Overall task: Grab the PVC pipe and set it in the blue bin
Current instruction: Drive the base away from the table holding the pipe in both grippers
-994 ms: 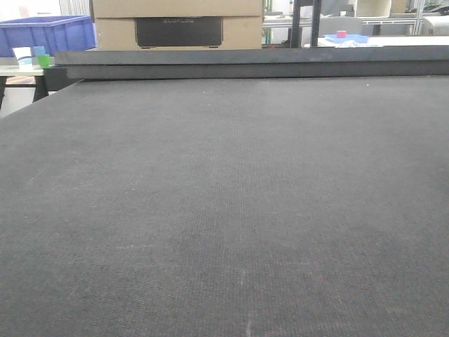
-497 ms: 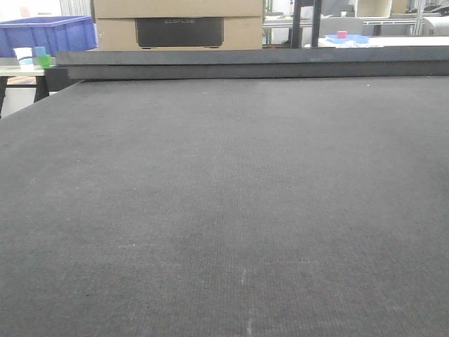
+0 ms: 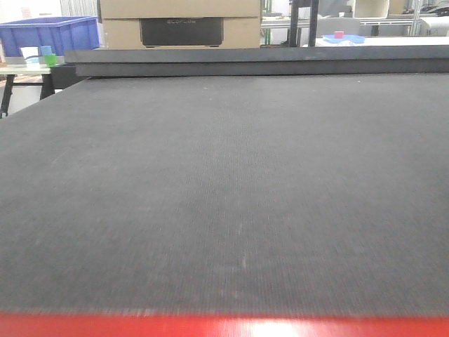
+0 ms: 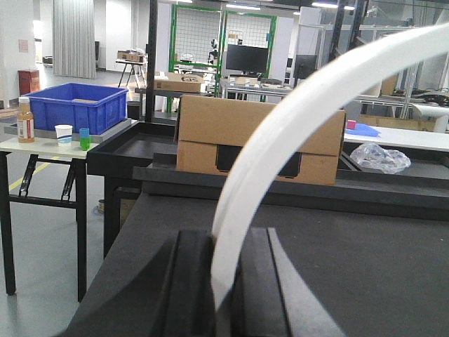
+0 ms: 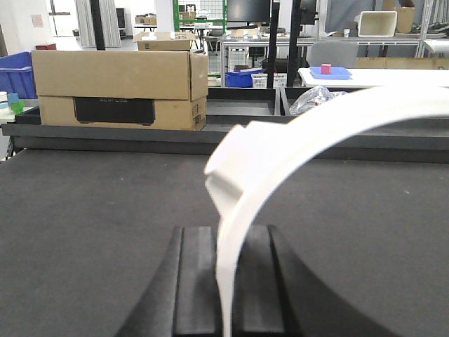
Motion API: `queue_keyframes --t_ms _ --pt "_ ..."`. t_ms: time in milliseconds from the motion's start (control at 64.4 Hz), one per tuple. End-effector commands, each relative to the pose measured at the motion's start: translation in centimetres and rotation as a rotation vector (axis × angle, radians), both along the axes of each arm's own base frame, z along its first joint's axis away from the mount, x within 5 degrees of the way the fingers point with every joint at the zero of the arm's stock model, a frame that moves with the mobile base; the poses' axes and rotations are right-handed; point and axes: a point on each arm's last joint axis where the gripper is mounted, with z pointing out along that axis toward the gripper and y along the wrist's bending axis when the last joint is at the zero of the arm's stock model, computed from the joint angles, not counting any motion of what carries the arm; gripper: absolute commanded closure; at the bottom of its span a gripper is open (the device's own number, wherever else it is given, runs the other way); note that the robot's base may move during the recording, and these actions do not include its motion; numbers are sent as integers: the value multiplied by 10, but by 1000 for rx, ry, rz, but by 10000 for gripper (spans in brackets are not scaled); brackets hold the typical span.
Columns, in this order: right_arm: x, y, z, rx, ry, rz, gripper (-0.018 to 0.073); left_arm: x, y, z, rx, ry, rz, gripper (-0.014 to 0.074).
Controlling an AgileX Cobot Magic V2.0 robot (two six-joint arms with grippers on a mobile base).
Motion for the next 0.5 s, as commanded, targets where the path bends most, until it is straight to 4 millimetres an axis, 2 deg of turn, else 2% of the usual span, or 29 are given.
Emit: queue_keyframes --t_ms 0,280,482 --pt "-1 -1 2 -20 -29 -8 727 -2 0 3 0 -27 -3 707" --pt "-1 -1 2 -20 -29 -8 727 -3 0 3 -1 -28 -3 707" --pt "-1 -1 2 -20 -29 -8 727 -11 4 6 0 -61 35 707"
